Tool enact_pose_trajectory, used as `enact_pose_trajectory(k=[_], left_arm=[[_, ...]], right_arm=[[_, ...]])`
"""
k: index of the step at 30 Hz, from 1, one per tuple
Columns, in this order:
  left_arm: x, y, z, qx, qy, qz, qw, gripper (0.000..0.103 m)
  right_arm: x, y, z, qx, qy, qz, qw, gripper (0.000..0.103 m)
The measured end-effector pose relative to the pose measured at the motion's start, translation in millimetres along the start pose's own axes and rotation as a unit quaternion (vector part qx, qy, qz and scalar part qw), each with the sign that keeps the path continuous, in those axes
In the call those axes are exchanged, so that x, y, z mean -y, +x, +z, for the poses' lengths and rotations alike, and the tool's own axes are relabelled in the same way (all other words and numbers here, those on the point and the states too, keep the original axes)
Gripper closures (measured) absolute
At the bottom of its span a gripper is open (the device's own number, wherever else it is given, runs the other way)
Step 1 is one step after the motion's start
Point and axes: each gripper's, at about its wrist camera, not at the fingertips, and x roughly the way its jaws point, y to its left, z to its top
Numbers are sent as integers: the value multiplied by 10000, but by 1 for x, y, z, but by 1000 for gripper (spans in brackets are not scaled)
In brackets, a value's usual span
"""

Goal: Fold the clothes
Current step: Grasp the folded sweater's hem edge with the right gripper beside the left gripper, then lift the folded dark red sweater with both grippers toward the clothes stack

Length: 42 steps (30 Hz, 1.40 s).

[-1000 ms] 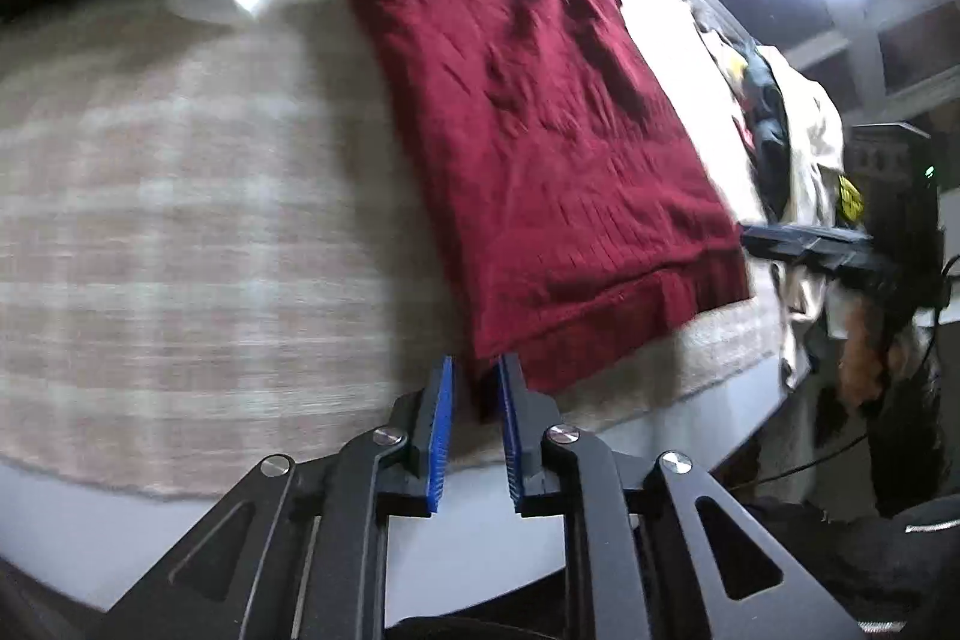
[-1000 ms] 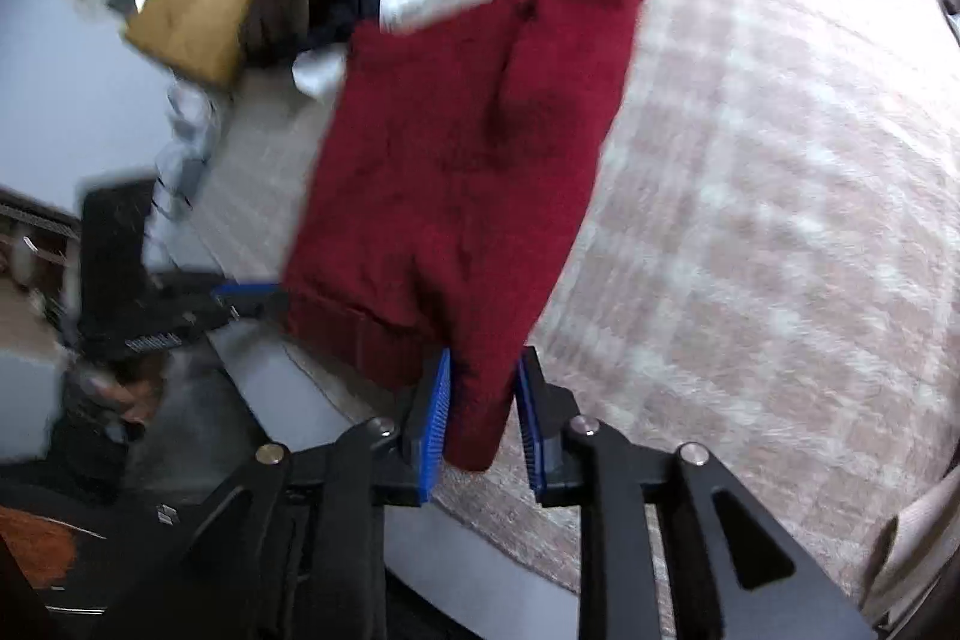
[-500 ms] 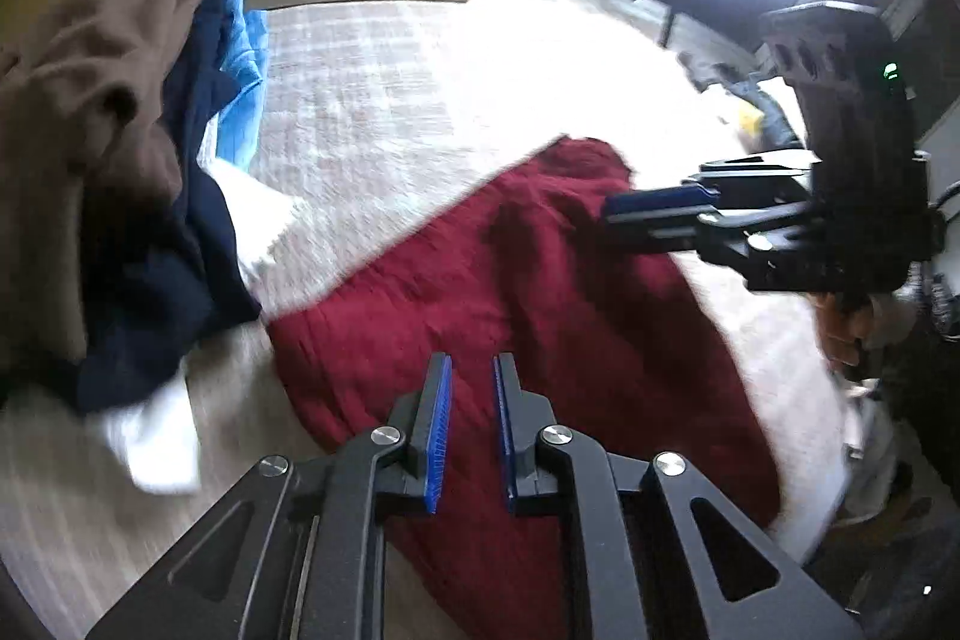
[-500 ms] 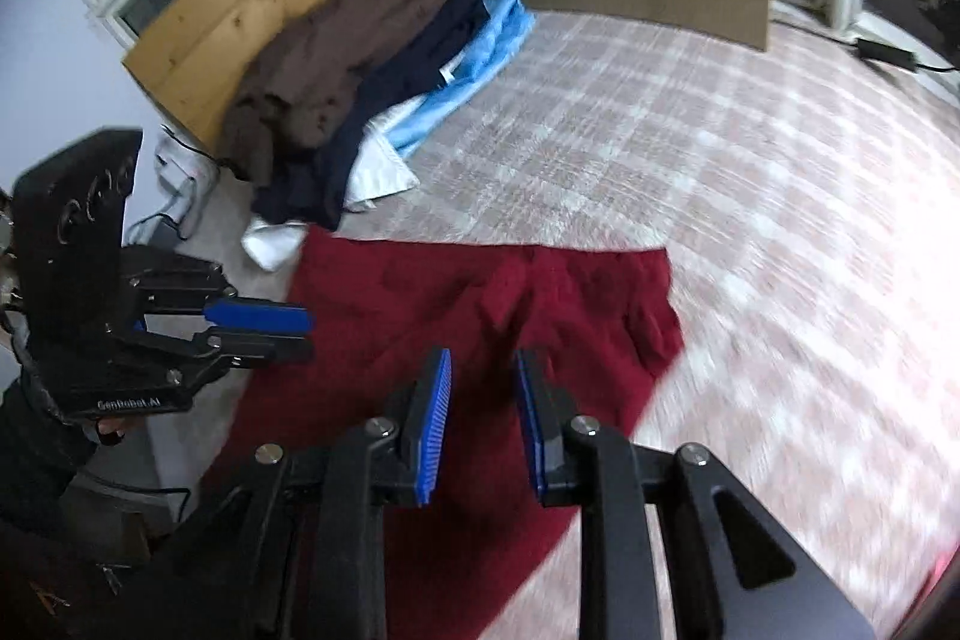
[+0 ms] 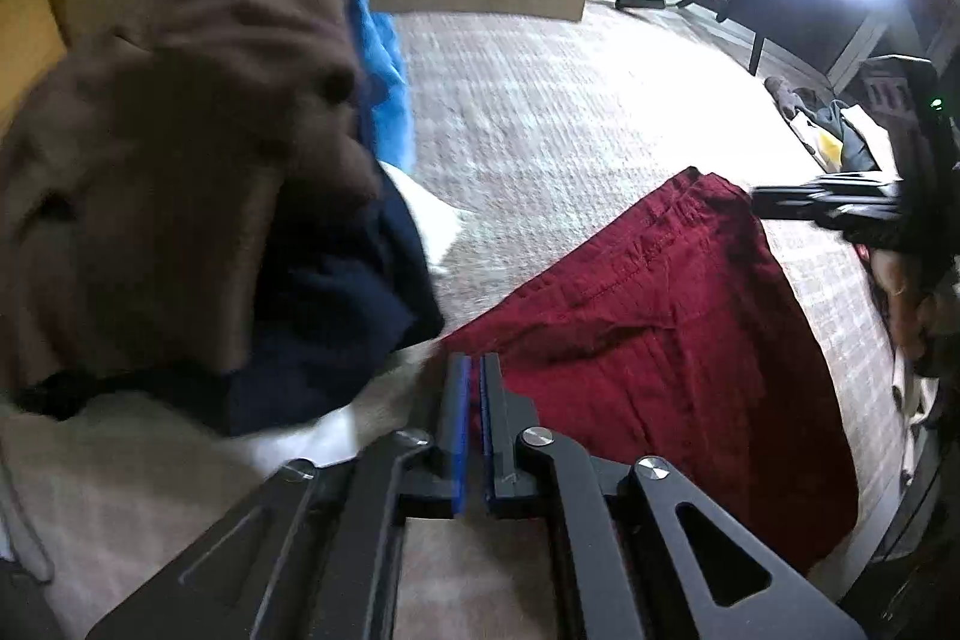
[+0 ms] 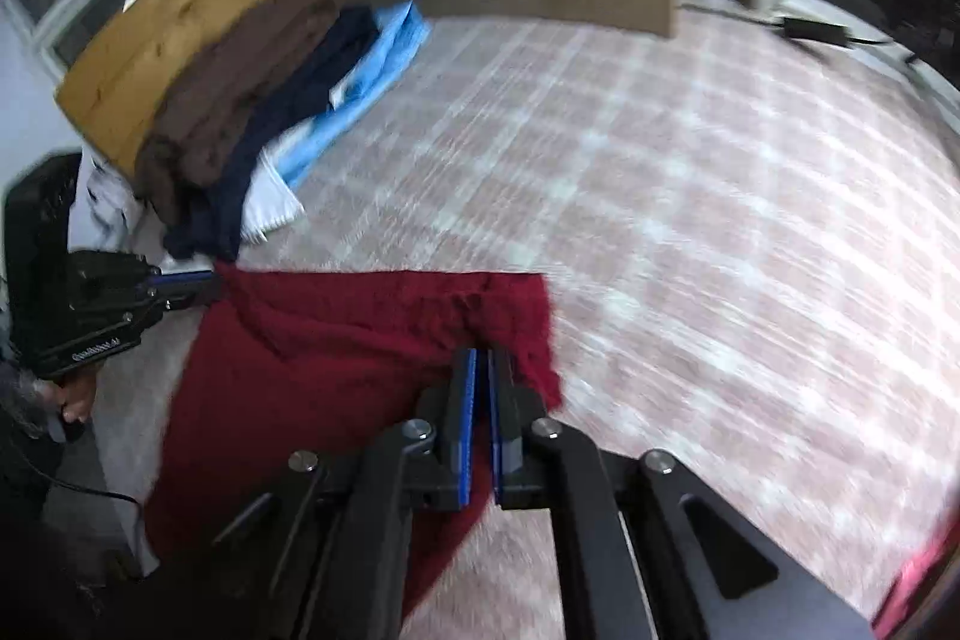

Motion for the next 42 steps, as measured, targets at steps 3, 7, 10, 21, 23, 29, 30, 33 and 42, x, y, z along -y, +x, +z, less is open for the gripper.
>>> enact_pose_trajectory(k=[3, 7, 10, 21, 23, 29, 30, 33, 42], left_arm=[[-9, -25, -17, 32, -50, -32, 10000, 94], [-8, -58, -58, -224, -263, -491, 9982, 86], [13, -61, -94, -501, -467, -925, 9934, 77], [52, -24, -129, -785, -954, -1115, 9861, 77], [53, -21, -131, -814, -962, -1112, 9858, 75], [64, -22, -135, -740, -674, -947, 9905, 71], [67, -22, -135, -719, -555, -863, 9921, 76], [66, -22, -134, -667, -417, -867, 9931, 89], [41, -78, -107, 92, -1109, -1660, 9798, 94]], right_arm=[[7, -35, -21, 113, 240, 205, 9994, 83], [0, -70, -84, -60, 640, 835, 9944, 68], [-13, -77, -130, -123, 953, 1164, 9885, 58], [-40, -40, -177, -403, 1014, 1482, 9829, 57], [-44, -35, -175, -453, 857, 1498, 9840, 57], [-57, -35, -177, -424, 360, 1364, 9891, 58], [-60, -34, -177, -423, 232, 1315, 9901, 61], [-63, -29, -174, -503, 52, 1265, 9907, 84], [-67, -85, -134, 260, 60, 1784, 9836, 93]])
